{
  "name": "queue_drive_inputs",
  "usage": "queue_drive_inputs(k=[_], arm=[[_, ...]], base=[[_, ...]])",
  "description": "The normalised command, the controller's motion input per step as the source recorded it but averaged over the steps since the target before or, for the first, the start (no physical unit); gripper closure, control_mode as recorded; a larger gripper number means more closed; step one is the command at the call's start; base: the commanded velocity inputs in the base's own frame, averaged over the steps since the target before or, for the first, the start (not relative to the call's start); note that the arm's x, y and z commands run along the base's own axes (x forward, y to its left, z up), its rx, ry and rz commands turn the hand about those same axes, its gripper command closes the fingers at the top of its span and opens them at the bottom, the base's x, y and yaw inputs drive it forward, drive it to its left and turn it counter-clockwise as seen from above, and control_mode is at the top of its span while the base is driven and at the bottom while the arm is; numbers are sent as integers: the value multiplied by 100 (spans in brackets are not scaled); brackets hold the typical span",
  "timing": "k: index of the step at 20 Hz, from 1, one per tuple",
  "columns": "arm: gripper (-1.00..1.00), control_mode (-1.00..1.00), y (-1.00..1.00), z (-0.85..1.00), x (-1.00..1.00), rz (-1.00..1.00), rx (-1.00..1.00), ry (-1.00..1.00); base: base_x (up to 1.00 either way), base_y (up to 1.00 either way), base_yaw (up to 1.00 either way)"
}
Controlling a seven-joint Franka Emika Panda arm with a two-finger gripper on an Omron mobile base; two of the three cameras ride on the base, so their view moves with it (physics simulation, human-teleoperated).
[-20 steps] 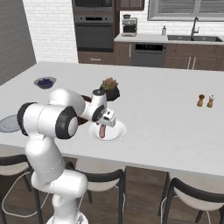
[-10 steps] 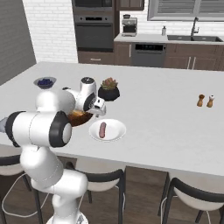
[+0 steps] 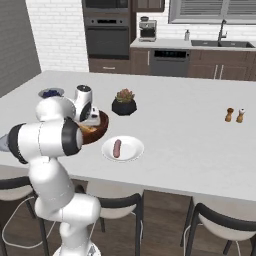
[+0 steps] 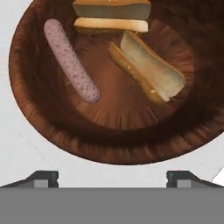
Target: Place one bun and one sausage from the bowl on each plate.
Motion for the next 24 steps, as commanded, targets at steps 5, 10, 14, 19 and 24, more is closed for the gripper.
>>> queue_drive_inputs(k=[5, 10, 14, 19, 24], arm=[[-100, -100, 40, 0, 46, 26, -10, 0], [-100, -100, 1, -16, 40, 15, -10, -2], [-100, -100, 0, -44, 19, 8, -10, -10], [-100, -100, 0, -52, 0, 1, -10, -17], [-100, -100, 0, -27, 7, 0, -1, -13]], base=[[0, 0, 0], [0, 0, 0], [0, 0, 0], [0, 0, 0], [0, 0, 0]])
